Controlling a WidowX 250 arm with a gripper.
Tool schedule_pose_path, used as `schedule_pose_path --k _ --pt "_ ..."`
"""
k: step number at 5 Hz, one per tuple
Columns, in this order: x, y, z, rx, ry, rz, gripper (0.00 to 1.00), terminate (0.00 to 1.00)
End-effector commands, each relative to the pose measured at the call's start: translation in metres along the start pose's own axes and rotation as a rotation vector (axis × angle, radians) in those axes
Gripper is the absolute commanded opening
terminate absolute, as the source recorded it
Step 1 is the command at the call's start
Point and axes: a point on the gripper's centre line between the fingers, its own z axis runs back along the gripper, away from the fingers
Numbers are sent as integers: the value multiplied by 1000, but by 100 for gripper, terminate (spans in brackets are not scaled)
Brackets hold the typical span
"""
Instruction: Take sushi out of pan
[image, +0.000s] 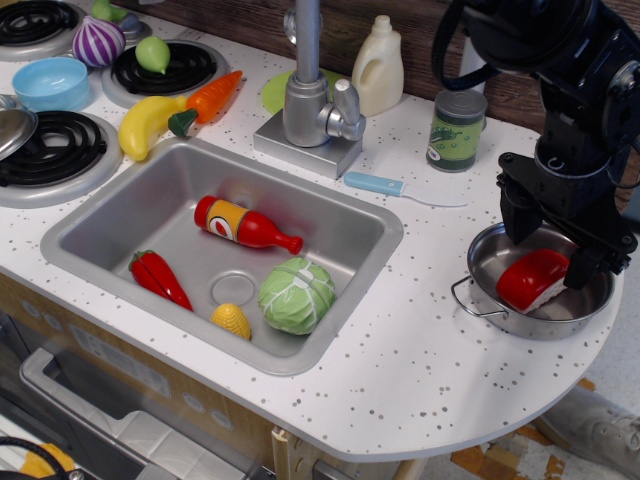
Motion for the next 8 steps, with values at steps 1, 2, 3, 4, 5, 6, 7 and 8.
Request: schedule_pose_path --k 1,2,3,4,5,6,7,8 --pt "7 3 0 -33 -80 68 100 0" --pt "4 3 -6 -70 -110 108 100 0" --pt "3 3 -8 -89 -86 169 0 0" --pt "7 0 1 -59 -53 155 0 0" --pt "16 3 16 -27 -15 118 0 0" --pt "20 8 42 -18 55 102 0 0" --pt "9 17 59 1 91 110 0 0" --pt "-17 26 72 8 108 149 0 0"
